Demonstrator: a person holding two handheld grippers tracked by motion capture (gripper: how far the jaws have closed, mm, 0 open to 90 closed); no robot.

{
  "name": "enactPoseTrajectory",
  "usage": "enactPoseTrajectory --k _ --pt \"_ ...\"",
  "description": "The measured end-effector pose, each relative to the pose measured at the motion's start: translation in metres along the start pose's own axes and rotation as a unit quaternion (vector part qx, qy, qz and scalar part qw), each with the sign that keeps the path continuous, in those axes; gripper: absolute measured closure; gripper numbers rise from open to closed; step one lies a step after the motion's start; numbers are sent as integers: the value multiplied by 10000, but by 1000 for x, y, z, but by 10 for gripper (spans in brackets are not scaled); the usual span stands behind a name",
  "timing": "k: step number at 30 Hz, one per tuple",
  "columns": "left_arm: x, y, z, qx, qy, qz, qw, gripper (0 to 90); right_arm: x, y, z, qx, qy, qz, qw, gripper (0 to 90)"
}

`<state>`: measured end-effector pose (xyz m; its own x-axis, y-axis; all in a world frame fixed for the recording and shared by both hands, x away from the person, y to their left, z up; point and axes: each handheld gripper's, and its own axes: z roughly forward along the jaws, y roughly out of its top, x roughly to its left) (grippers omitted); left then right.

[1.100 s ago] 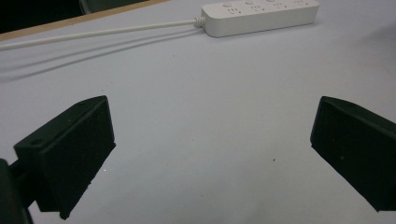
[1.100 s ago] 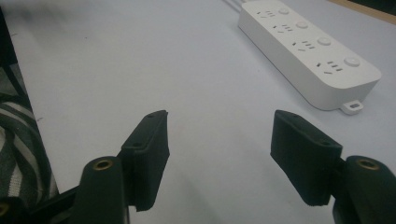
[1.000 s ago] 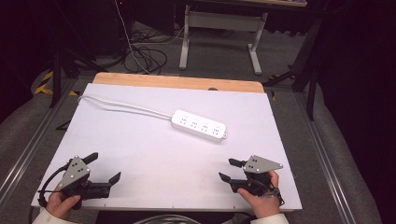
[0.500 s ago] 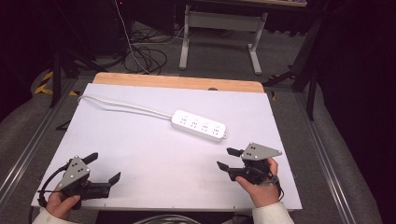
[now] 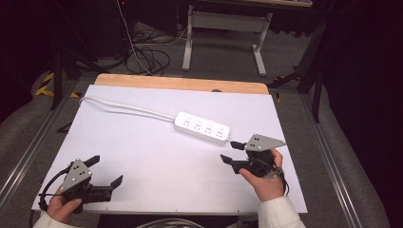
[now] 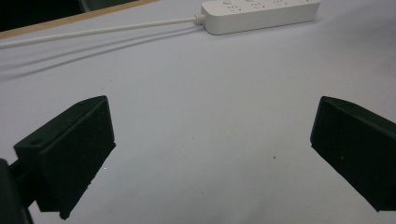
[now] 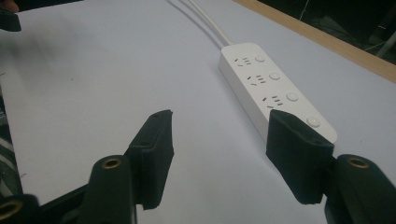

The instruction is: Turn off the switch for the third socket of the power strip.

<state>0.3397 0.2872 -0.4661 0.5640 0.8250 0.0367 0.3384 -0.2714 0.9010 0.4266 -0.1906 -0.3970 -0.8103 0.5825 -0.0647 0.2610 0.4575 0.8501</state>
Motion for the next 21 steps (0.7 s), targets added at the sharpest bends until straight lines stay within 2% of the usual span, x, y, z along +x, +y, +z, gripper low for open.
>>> enactPoseTrajectory --k 10,11,20,21 --pt "0 0 0 11 7 -5 10000 2 -7 11 4 54 -27 14 10000 437" --pt "0 0 0 12 7 -6 10000 2 -10 14 5 88 88 -24 9999 512" --pt "0 0 0 8 6 -39 10000 3 -18 22 11 218 129 2 9997 597" --pt "0 0 0 18 16 -32 10000 2 -21 24 13 217 157 7 9996 637"
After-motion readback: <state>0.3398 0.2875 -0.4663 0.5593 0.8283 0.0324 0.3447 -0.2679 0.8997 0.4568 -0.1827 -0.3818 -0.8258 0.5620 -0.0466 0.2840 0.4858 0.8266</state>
